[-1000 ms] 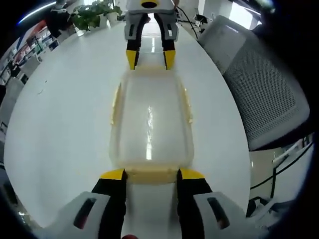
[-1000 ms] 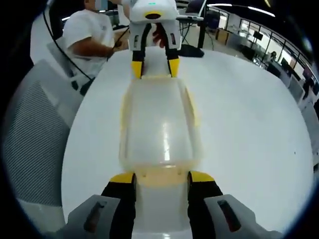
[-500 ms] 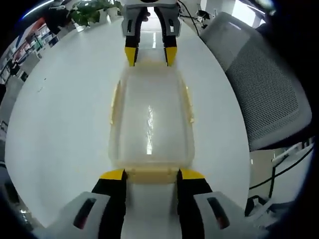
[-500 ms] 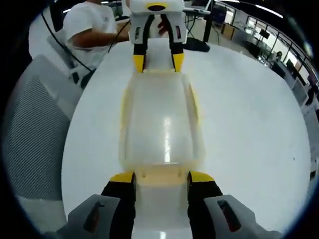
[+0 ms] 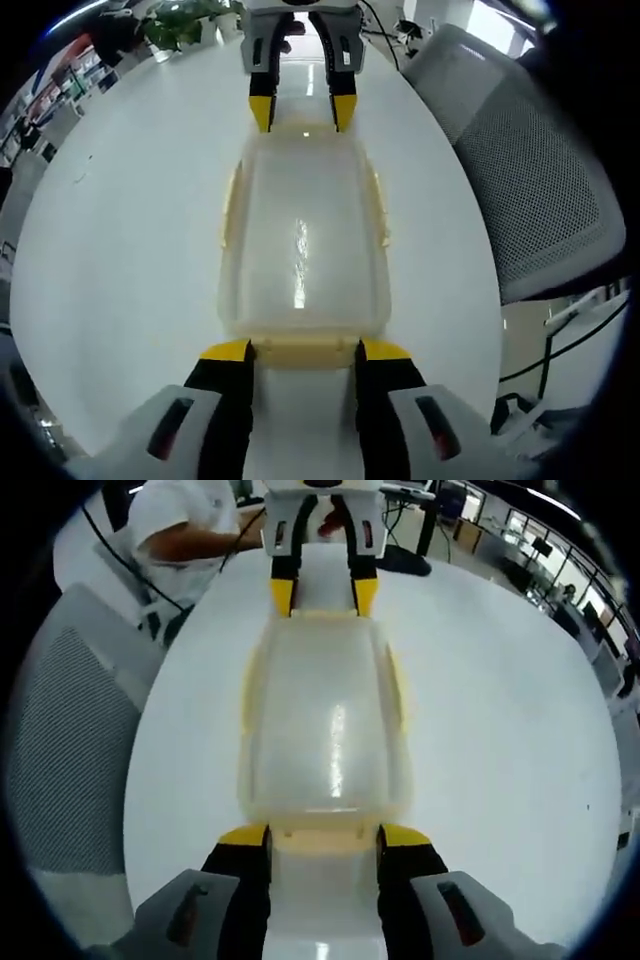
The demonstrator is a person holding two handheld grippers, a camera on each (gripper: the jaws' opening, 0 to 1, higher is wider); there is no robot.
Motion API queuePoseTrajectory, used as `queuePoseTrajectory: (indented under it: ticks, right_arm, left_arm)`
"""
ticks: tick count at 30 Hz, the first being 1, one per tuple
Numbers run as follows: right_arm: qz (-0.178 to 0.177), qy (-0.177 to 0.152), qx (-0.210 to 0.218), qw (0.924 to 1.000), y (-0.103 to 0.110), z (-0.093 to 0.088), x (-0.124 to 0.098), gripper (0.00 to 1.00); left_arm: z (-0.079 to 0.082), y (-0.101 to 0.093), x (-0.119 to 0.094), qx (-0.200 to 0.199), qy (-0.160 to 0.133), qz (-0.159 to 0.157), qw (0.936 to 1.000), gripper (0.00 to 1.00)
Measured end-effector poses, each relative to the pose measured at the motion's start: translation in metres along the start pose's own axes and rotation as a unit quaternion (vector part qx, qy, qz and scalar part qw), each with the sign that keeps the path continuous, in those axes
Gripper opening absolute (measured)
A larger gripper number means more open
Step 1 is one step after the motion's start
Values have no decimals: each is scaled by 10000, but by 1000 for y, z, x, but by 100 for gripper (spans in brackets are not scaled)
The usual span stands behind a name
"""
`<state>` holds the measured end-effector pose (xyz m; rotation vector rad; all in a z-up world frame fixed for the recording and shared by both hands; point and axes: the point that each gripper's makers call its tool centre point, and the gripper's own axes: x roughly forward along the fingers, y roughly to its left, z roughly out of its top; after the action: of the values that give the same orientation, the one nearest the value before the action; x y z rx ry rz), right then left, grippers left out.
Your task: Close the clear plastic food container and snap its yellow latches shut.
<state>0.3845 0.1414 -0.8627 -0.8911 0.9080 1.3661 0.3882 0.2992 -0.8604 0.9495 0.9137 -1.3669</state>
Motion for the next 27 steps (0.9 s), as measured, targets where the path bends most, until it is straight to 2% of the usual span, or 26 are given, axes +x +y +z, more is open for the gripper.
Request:
queuePoseTrajectory:
  ticks: [8,14,17,19,20,23,27]
  right_arm:
    - [20,195,-40,9998,-1,1,0,39]
    - [12,178,-44,9998,-1,2,1,38]
    - [-40,141,-37,9999,0,2,-1,38]
    - [-112,147,-54,9998,0,2,-1,38]
    - [-138,134,-201,9996,0,3,-2,38]
    - [-149,51,-173,9997,0,5,-6,38]
    - [-113,-135,-140,9997,-3,8,-16,38]
  left_arm:
    - [-1,0,-2,-3,-101,27,9999,38]
    - [-2,0,-2,-6,-98,25,9999,37]
    - [-2,0,-3,-61,-227,33,9997,37]
    - [-1,-1,-4,-56,-172,30,9998,37]
    - [0,-3,-4,-73,-94,5,9999,37]
    - [0,-5,-8,-99,25,-5,9999,37]
    - [5,-2,-22,-197,-38,80,9998,37]
